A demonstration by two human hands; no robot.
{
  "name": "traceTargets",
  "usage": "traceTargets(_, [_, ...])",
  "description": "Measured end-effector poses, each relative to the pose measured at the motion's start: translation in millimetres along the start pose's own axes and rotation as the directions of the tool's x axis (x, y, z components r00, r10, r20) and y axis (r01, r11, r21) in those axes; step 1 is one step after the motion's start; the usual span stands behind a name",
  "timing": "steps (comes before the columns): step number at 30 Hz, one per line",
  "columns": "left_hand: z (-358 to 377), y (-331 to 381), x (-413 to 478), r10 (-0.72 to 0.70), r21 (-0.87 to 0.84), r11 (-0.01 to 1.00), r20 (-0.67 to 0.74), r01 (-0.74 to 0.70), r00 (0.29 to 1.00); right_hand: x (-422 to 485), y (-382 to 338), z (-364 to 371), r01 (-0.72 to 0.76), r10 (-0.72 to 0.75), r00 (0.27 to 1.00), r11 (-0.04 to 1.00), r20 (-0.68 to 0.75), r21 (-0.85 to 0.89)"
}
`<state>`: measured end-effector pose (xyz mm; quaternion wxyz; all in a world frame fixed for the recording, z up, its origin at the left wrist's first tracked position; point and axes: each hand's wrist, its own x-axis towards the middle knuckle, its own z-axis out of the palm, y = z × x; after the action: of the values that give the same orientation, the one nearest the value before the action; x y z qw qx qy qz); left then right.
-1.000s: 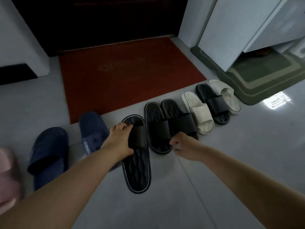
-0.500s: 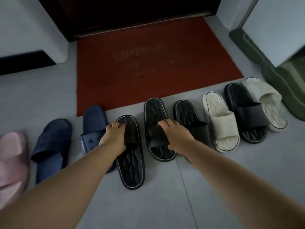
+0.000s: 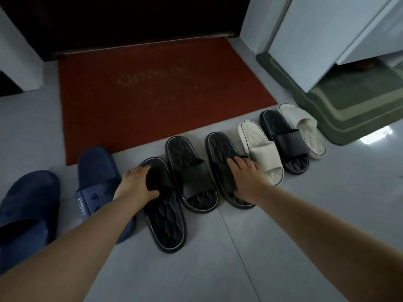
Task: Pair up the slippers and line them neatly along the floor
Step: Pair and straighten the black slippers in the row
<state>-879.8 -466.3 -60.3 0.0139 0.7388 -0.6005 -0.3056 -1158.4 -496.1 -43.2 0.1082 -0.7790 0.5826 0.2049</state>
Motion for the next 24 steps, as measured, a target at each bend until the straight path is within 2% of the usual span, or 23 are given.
traceTargets(2, [6.4, -1.5, -0.3, 0.019, -0.014, 1.000, -0.009, -0.019, 1.000, 0.8, 3.2, -5.6, 0.055, -0.055, 0.998, 0.998, -0.020, 0.005])
traceTargets(5, [9.3, -6.7, 1.1, 0.062, 0.050, 0.997, 0.020, -0.063, 0.998, 13.9, -27.0, -7.2, 0.227, -0.225, 0.972, 0.974, -0.063, 0.019])
traceTargets(8, [2.0, -14.1, 1.3, 0.068, 0.093, 0.993, 0.032, -0.071, 0.997, 27.8, -63.4, -6.6, 0.276, -0.283, 0.958, 0.950, -0.034, -0.146])
traceTargets(11, [-3.3, -22.4, -1.6, 0.055, 0.170, 0.984, 0.023, -0.058, 0.998, 33.3, -73.3, -18.9, 0.271, -0.325, 0.930, 0.922, -0.173, -0.276])
traceTargets(13, [-2.9, -28.3, -2.3, 0.054, 0.192, 0.980, 0.000, -0.053, 0.999, 32.5, -73.9, -35.7, 0.269, -0.315, 0.894, 0.946, -0.318, -0.180])
traceTargets(15, [-3.2, -32.4, -1.7, 0.050, 0.176, 0.983, -0.019, -0.046, 0.999, 27.7, -80.6, -59.5, 0.267, -0.179, 0.867, 0.955, -0.466, 0.130])
traceTargets(16, [-3.2, -33.9, -1.1, 0.052, 0.174, 0.984, -0.020, -0.047, 0.998, 23.8, -87.3, -74.4, 0.274, -0.058, 0.867, 0.885, -0.495, 0.376])
traceTargets(17, [-3.3, -34.9, -0.3, 0.057, 0.186, 0.981, -0.019, -0.052, 0.998, 20.3, -94.2, -89.3, 0.276, 0.056, 0.885, 0.735, -0.462, 0.620])
traceTargets(19, [-4.6, -36.4, 1.0, 0.057, 0.221, 0.974, -0.016, -0.052, 0.998, 19.0, -104.0, -114.7, 0.240, 0.150, 0.944, 0.299, -0.294, 0.923])
traceTargets(21, [-6.3, -38.1, 1.1, 0.058, 0.249, 0.967, -0.024, -0.051, 0.998, 23.7, -111.1, -126.7, 0.098, 0.118, 0.990, -0.194, -0.076, 0.976])
traceTargets(22, [-6.8, -39.3, 1.0, 0.067, 0.269, 0.962, -0.035, -0.055, 0.997, 24.1, -116.6, -126.2, 0.033, 0.110, 0.994, -0.368, 0.008, 0.929])
traceTargets(24, [-7.7, -42.7, -1.3, 0.079, 0.286, 0.957, -0.069, -0.056, 0.994, 22.8, -131.4, -113.4, -0.068, 0.170, 0.968, -0.525, 0.183, 0.848])
